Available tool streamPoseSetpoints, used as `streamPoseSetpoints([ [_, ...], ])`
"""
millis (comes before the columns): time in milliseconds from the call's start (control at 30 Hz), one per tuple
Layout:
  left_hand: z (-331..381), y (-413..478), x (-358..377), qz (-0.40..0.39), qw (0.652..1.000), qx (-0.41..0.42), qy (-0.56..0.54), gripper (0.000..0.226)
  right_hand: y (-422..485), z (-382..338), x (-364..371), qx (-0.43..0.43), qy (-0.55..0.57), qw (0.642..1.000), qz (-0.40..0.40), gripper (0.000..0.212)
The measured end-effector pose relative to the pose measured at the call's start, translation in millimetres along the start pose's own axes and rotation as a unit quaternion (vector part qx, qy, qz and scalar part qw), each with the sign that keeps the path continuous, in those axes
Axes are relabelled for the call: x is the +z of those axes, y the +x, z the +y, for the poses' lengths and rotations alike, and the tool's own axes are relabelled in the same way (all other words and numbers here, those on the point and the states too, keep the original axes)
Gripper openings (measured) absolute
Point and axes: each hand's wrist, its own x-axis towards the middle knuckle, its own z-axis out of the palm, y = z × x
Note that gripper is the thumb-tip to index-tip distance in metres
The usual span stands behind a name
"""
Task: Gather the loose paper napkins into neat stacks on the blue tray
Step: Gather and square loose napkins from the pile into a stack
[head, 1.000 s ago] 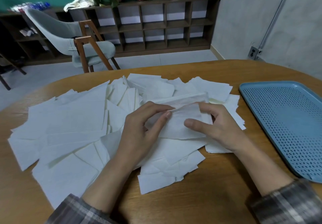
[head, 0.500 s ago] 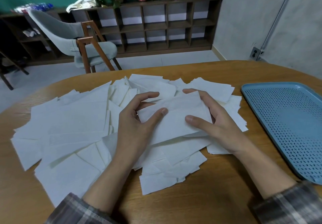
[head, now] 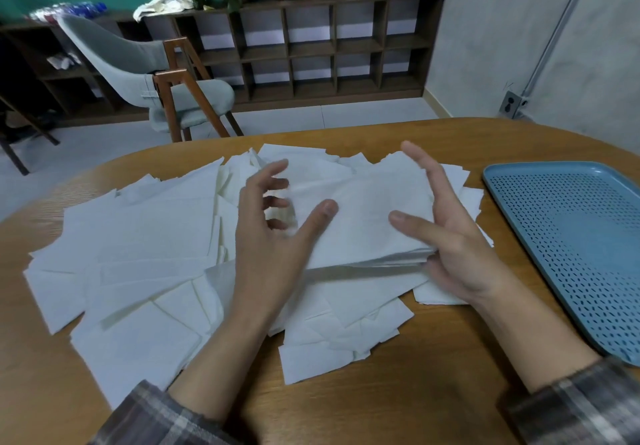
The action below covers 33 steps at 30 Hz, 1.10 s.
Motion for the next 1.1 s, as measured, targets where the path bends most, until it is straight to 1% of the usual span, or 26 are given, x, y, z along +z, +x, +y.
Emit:
streamPoseSetpoints([
  [67,2,2,-2,-0.08,0.99,-0.073,-0.085,0.065,0,-1,-2,0.009,0.012,1.0,0.006,0.084],
  [100,2,2,-2,-0.122,0.981,-0.102,-0.114,0.06,1,0,-2,0.014,-0.016,1.0,0.013,0.082],
  [133,2,1,-2,-0.148,0.975,-0.118,-0.114,0.056,2,1,-1,0.017,-0.062,0.998,0.022,0.079],
  [167,2,0,-1,-0.157,0.975,-0.12,-0.098,0.054,2,1,-1,0.021,-0.11,0.993,0.027,0.076],
  [200,1,-1,-1,-0.155,0.978,-0.115,-0.079,0.054,3,3,-1,0.027,-0.139,0.99,0.025,0.074],
  [233,0,-1,0,-0.147,0.981,-0.107,-0.065,0.056,3,4,-3,0.033,-0.143,0.989,0.018,0.072],
  [300,-3,0,-1,-0.131,0.985,-0.096,-0.052,0.057,1,2,-6,0.047,-0.112,0.993,-0.003,0.069],
  [367,-4,0,-2,-0.129,0.987,-0.088,-0.045,0.057,0,-2,-8,0.047,-0.097,0.994,-0.035,0.055],
  [433,-4,0,-3,-0.132,0.987,-0.078,-0.047,0.059,0,-3,-9,0.043,-0.102,0.993,-0.051,0.04],
  [500,-3,0,-3,-0.138,0.987,-0.062,-0.053,0.062,0,0,-10,0.052,-0.112,0.991,-0.042,0.03],
  [567,-1,-1,-3,-0.151,0.985,-0.053,-0.056,0.065,2,2,-11,0.051,-0.139,0.989,-0.019,0.027],
  [633,0,0,-1,-0.153,0.984,-0.069,-0.067,0.065,2,3,-14,0.046,-0.14,0.989,0.013,0.028],
  [700,-3,0,1,-0.122,0.984,-0.093,-0.089,0.063,3,3,-17,0.035,-0.121,0.991,0.048,0.029],
  [733,-5,0,1,-0.099,0.989,-0.083,-0.076,0.061,4,3,-19,0.025,-0.126,0.989,0.071,0.029],
  [767,-7,0,2,-0.084,0.994,-0.053,-0.042,0.06,5,3,-21,0.011,-0.147,0.985,0.092,0.029],
  [800,-9,-1,2,-0.09,0.996,-0.017,-0.002,0.058,5,3,-21,-0.001,-0.176,0.978,0.108,0.029],
  [833,-10,-3,2,-0.118,0.992,0.02,0.038,0.053,5,4,-21,-0.01,-0.202,0.972,0.117,0.029],
  [867,-9,-6,3,-0.165,0.982,0.055,0.076,0.047,5,5,-21,-0.014,-0.217,0.969,0.12,0.03],
  [933,-11,-11,6,-0.273,0.941,0.124,0.158,0.039,5,5,-20,-0.015,-0.226,0.967,0.119,0.031],
  [967,-14,-13,8,-0.312,0.917,0.153,0.193,0.04,5,6,-20,-0.015,-0.227,0.967,0.118,0.031],
  [1000,-18,-15,10,-0.335,0.901,0.171,0.214,0.04,5,5,-20,-0.015,-0.23,0.966,0.116,0.031],
  [1033,-21,-14,11,-0.342,0.896,0.177,0.221,0.039,5,5,-19,-0.015,-0.234,0.965,0.115,0.031],
  [1100,-23,-14,12,-0.338,0.902,0.174,0.204,0.03,4,4,-18,-0.01,-0.236,0.965,0.111,0.031],
])
